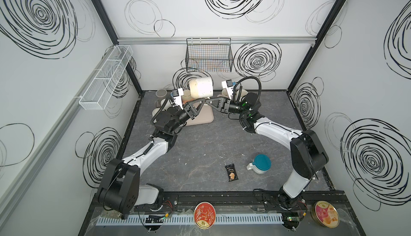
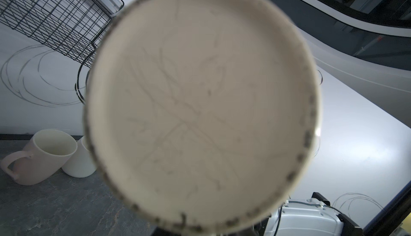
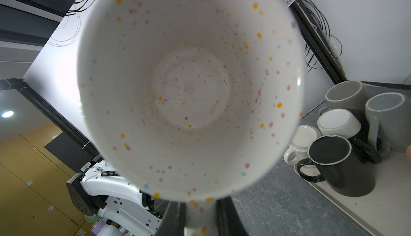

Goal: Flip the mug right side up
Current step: 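Rotate the mug toward the right gripper while right gripper reaches for it, then grasp the cream speckled mug's handle with the right gripper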

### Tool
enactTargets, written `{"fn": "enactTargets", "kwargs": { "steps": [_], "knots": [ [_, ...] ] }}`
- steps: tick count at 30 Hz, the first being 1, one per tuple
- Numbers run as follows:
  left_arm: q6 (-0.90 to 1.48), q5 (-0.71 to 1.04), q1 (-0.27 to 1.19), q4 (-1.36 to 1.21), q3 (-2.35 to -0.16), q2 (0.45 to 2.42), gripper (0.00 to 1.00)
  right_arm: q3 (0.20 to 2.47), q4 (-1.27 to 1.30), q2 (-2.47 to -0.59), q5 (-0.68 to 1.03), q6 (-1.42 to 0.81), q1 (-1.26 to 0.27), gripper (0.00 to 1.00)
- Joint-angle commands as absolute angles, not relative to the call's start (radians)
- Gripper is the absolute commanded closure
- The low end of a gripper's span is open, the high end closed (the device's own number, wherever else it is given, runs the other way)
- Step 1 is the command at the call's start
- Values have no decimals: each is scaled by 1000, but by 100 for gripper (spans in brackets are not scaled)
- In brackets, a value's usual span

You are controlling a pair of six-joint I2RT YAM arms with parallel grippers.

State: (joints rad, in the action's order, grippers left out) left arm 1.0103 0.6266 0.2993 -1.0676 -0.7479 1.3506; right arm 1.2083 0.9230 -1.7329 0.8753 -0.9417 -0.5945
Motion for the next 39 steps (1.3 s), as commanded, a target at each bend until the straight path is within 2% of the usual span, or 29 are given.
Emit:
{"fn": "enactTargets", "kwargs": {
  "steps": [1,9,13,19,28,32,39],
  "knots": [
    [1004,675,316,-1170,-787,1338,68,1241,954,-1719,880,-902,-601,100],
    [1024,684,317,-1196,-784,1357,70,1245,844,-1682,872,-813,-585,100],
    [1023,684,318,-1201,-782,1366,67,1246,795,-1658,867,-719,-576,100],
    [1024,693,318,-1195,-781,1373,61,1342,436,-1631,870,-479,-557,100],
    [1016,697,317,-1178,-778,1368,58,1344,355,-1599,854,-383,-548,100],
    [979,690,316,-1125,-775,1348,52,1370,295,-1595,843,-348,-536,100],
    [869,689,293,-943,-781,1281,50,1453,103,-1593,827,-209,-512,100]
  ]
}}
